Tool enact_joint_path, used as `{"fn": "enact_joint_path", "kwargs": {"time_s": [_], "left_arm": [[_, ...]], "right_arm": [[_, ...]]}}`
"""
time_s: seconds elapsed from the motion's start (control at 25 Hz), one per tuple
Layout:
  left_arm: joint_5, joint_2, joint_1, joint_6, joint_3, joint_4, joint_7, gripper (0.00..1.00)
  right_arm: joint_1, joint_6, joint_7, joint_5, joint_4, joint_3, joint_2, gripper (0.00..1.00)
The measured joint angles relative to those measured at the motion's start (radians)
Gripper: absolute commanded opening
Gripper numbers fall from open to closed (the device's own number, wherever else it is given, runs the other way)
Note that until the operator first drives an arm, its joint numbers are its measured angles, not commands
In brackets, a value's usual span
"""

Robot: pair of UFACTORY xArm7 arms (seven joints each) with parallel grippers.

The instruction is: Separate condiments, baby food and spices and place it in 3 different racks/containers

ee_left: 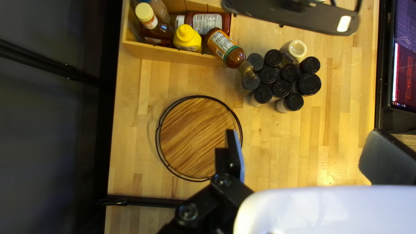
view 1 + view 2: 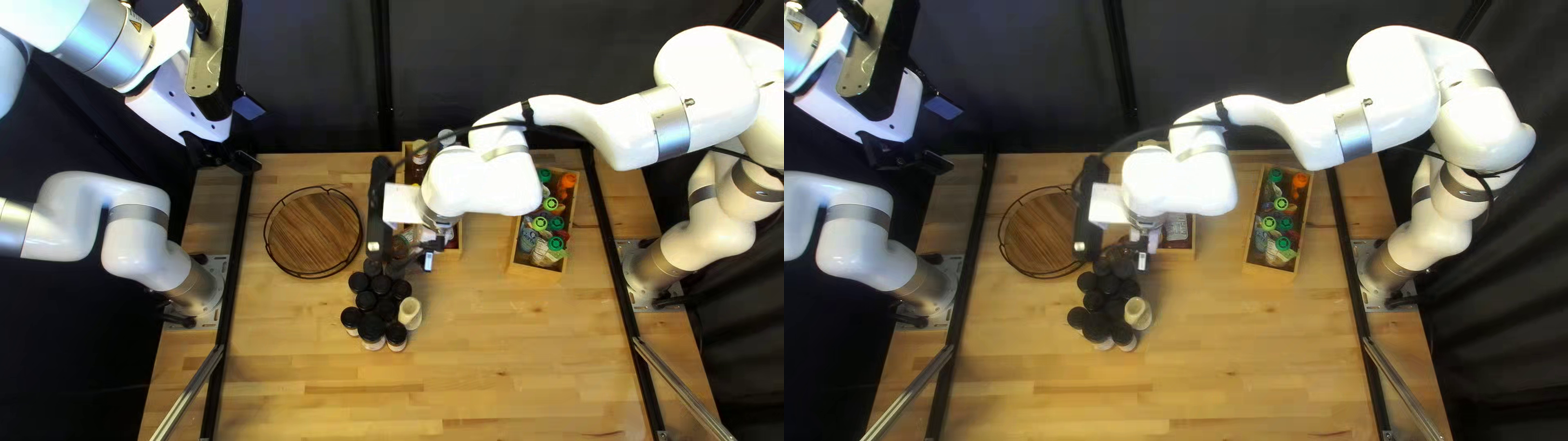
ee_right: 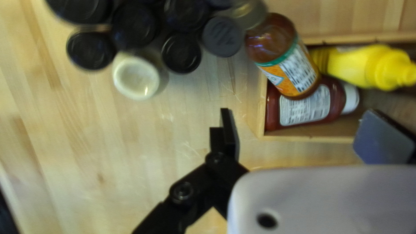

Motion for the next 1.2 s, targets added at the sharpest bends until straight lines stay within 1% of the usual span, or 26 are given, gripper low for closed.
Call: {"fn": "enact_joint_path", "kwargs": {"time_s": [0.16,0.28,0.36,0.44,0.72,1.16,1.2], "left_arm": [[0.000,0.000,0.000,0.000,0.000,0.000,0.000,1.00],[0.000,0.000,0.000,0.000,0.000,0.000,0.000,1.00],[0.000,0.000,0.000,0.000,0.000,0.000,0.000,1.00],[0.000,0.000,0.000,0.000,0.000,0.000,0.000,1.00],[0.000,0.000,0.000,0.000,0.000,0.000,0.000,1.00],[0.000,0.000,0.000,0.000,0.000,0.000,0.000,1.00],[0.000,0.000,0.000,0.000,0.000,0.000,0.000,1.00]], "right_arm": [[-0.054,-0.046,-0.286,0.113,-0.023,0.015,0.002,1.00],[-0.109,-0.064,-0.477,0.218,-0.018,0.026,-0.021,1.00],[-0.142,-0.079,-0.571,0.273,-0.005,0.035,-0.058,1.00],[-0.160,-0.096,-0.629,0.305,0.014,0.043,-0.102,1.00],[-0.173,-0.168,-0.715,0.338,0.030,0.064,-0.175,1.00],[-0.134,-0.219,-0.690,0.305,0.092,0.050,-0.277,1.00],[-0.132,-0.222,-0.688,0.304,0.093,0.049,-0.282,0.98]]}}
